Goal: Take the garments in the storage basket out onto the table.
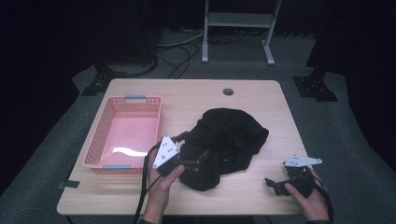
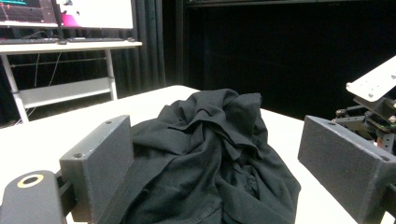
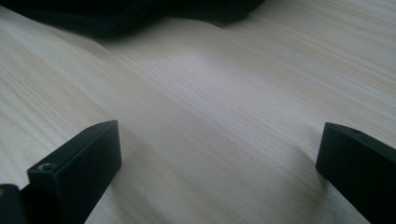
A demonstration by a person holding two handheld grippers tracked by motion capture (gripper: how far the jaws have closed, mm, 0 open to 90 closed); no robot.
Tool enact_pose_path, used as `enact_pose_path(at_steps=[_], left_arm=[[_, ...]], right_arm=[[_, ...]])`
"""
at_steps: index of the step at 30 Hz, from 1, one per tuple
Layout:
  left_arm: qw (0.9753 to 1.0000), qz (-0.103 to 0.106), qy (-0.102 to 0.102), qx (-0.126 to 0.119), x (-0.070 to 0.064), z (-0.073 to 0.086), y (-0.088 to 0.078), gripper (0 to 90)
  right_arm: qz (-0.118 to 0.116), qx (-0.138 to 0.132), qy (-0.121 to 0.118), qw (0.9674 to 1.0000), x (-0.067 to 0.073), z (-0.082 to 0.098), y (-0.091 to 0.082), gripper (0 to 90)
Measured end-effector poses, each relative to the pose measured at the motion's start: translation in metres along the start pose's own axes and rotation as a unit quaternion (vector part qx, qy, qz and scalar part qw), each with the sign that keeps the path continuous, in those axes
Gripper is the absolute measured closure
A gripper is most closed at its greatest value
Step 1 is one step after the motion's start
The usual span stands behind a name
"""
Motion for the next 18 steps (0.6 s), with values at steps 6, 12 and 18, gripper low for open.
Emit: enact_pose_path(at_steps=[6,12,18], left_arm=[[1.0000,0.003,0.000,-0.003,-0.004,0.007,-0.001,9.9],[1.0000,0.003,-0.001,0.000,-0.009,0.016,0.000,10.0],[1.0000,0.004,-0.003,0.005,-0.015,0.026,0.003,10.0]], right_arm=[[0.000,0.000,0.000,1.0000,0.000,0.000,0.000,0.0],[0.000,0.000,0.000,1.0000,0.000,0.000,0.000,0.0],[0.000,0.000,0.000,1.0000,0.000,0.000,0.000,0.0]])
Point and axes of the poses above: each handheld gripper's, and its own axes: y roughly forward along the jaws, z roughly out of its underside, x roughly to its left, the point moved 9 cm from there along y, roughly forward along the jaws, and after that the axes turned 13 degrees about x, right-handed, at the moved point
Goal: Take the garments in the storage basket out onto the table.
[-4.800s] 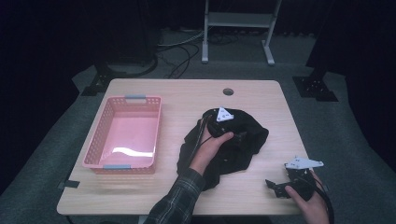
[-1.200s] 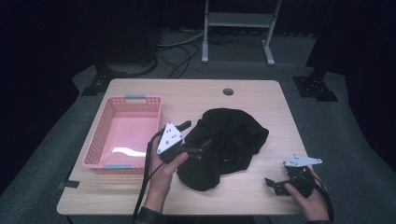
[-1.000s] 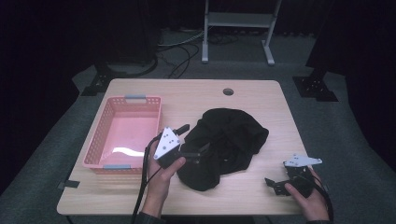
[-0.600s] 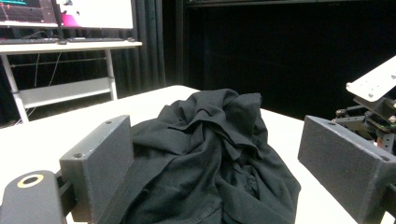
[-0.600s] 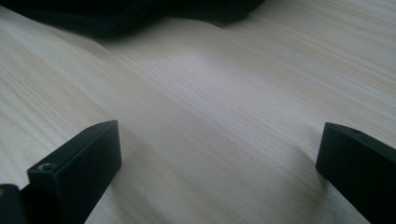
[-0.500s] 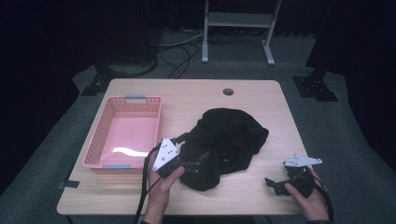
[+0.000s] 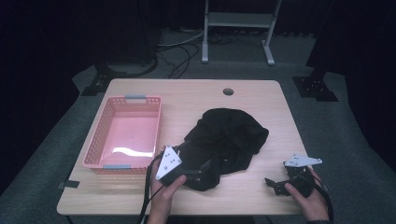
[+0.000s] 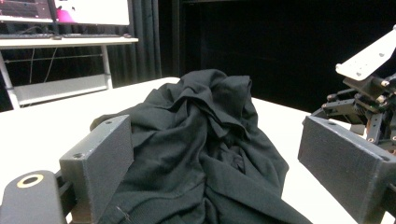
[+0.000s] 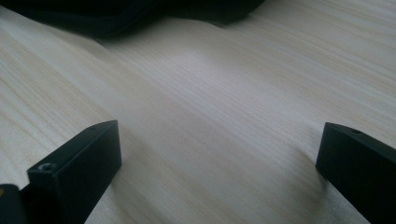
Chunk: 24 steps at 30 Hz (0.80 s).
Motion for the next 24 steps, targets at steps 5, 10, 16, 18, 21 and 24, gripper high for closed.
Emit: enact_pose_path(at_steps=[5,10,16,18,21,24], left_arm=[[0.9999,0.001,-0.010,-0.005,-0.002,0.009,0.000,9.9],[1.0000,0.006,-0.007,-0.001,-0.005,0.016,0.000,9.9],[0.9999,0.008,-0.008,-0.001,-0.007,0.022,0.001,9.9],[1.0000,0.007,-0.007,-0.002,-0.007,0.023,0.001,9.9],[1.0000,0.008,-0.005,0.000,-0.008,0.025,0.001,9.9],[0.9999,0.010,-0.007,0.000,-0.007,0.027,0.001,9.9]], right_arm=[[0.000,0.000,0.000,1.0000,0.000,0.000,0.000,0.0],[0.000,0.000,0.000,1.0000,0.000,0.000,0.000,0.0],[0.000,0.000,0.000,1.0000,0.000,0.000,0.000,0.0],[0.000,0.000,0.000,1.0000,0.000,0.000,0.000,0.0],[0.000,0.000,0.000,1.0000,0.000,0.000,0.000,0.0],[0.000,0.000,0.000,1.0000,0.000,0.000,0.000,0.0]])
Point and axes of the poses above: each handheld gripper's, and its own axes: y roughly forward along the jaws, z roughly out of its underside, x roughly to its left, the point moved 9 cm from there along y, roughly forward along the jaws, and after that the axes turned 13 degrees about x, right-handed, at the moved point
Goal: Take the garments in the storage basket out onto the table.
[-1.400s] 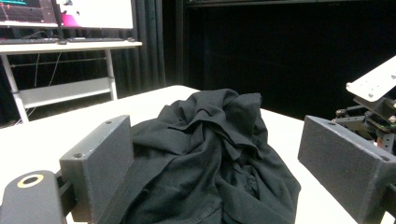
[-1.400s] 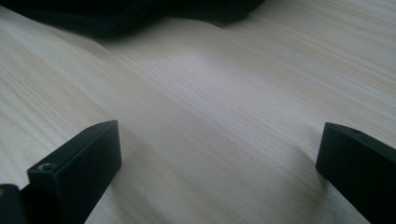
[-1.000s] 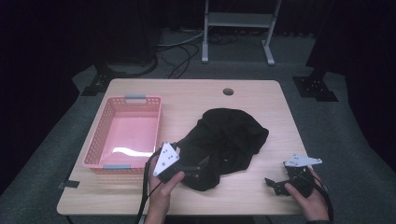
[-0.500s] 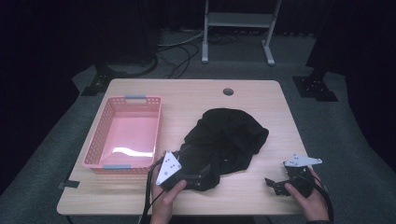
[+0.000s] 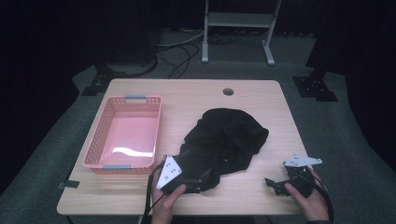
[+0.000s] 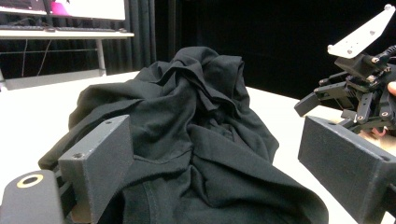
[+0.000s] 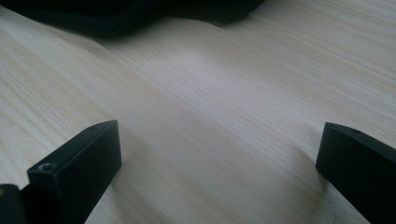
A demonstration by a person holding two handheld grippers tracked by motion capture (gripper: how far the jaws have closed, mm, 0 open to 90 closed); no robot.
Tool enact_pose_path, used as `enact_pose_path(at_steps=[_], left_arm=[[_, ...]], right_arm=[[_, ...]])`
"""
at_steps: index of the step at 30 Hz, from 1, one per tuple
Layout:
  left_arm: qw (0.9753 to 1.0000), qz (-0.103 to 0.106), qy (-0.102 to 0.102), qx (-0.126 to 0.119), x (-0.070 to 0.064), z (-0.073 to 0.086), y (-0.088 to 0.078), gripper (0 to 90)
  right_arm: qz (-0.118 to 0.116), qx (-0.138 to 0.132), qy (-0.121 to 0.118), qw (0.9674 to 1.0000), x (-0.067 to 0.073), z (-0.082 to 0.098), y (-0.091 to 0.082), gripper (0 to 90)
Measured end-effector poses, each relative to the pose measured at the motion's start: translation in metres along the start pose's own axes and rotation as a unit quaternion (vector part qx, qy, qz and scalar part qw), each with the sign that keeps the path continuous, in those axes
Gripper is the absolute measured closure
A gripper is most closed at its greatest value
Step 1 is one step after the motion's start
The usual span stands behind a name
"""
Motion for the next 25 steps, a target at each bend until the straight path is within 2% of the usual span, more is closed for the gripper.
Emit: enact_pose_path(at_steps=[7,12,25], left_arm=[[1.0000,-0.001,0.007,-0.004,-0.0011,0.0007,-0.0009,9.9],[0.9998,0.000,0.008,-0.021,-0.0020,0.0001,-0.0053,9.9],[0.9996,-0.001,0.011,-0.027,-0.0034,0.0001,-0.0071,9.9]], right_arm=[[0.000,0.000,0.000,1.0000,0.0000,0.0000,0.0000,0.0],[0.000,0.000,0.000,1.0000,0.0000,0.0001,0.0000,0.0],[0.000,0.000,0.000,1.0000,0.0000,0.0001,0.0000,0.0]])
Point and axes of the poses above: each handheld gripper's, and its own axes: y roughly forward along the jaws, z roughly out of its underside, x roughly to its left, the point moved 9 cm from there along y, roughly forward along the jaws, and after that the axes turned 13 degrees about x, right-handed, at the moved point
